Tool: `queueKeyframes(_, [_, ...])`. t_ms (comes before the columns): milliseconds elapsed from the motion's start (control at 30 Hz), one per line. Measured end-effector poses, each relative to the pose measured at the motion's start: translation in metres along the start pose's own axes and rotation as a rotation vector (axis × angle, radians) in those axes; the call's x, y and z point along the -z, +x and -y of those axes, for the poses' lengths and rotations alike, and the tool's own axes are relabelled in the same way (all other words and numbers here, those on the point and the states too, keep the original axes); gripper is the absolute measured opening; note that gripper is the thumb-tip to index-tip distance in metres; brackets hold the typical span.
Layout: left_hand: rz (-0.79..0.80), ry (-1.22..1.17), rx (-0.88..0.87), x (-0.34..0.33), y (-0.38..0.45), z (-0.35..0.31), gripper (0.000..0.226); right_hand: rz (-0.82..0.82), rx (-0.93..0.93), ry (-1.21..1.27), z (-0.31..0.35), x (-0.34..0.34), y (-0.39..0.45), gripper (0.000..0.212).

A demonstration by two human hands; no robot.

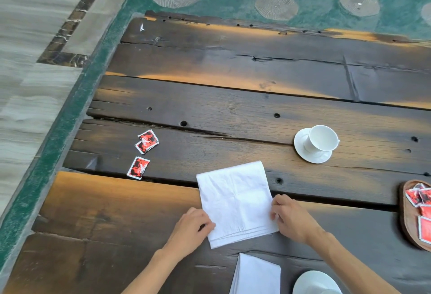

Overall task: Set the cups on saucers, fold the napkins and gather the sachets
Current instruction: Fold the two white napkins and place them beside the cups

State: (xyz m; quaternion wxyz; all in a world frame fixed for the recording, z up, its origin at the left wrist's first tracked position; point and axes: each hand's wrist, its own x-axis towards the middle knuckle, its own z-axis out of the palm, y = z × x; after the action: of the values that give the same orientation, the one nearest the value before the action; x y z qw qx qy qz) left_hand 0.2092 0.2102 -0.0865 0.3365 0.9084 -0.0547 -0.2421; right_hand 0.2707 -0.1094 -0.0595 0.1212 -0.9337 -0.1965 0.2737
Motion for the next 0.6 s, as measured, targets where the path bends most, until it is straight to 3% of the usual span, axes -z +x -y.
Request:
queueKeyframes(167, [-0.247, -0.233, 0.292, 0.025, 0.029, -0.002, 0.008, -0.119, -0.217, 0.329, -0.003, 0.027, 0.029, 0.021])
queueKeyframes(300, [-0.245, -0.329, 0.434, 0.036, 0.056, -0.004, 0.036, -0.184, -0.328, 0.497, -0.005, 0.044, 0.059, 0.028])
queueKeyframes(467, [-0.218, -0.345, 0.502, 0.042, 0.082, -0.012, 0.036, -0.126, -0.282, 0.463, -0.003, 0.054, 0.098, 0.065])
queueKeyframes(600, [-0.225, -0.384, 0.52, 0.043, 0.095, -0.024, 0.028, -0.049, -0.179, 0.208, 0.008, 0.056, 0.118, 0.07])
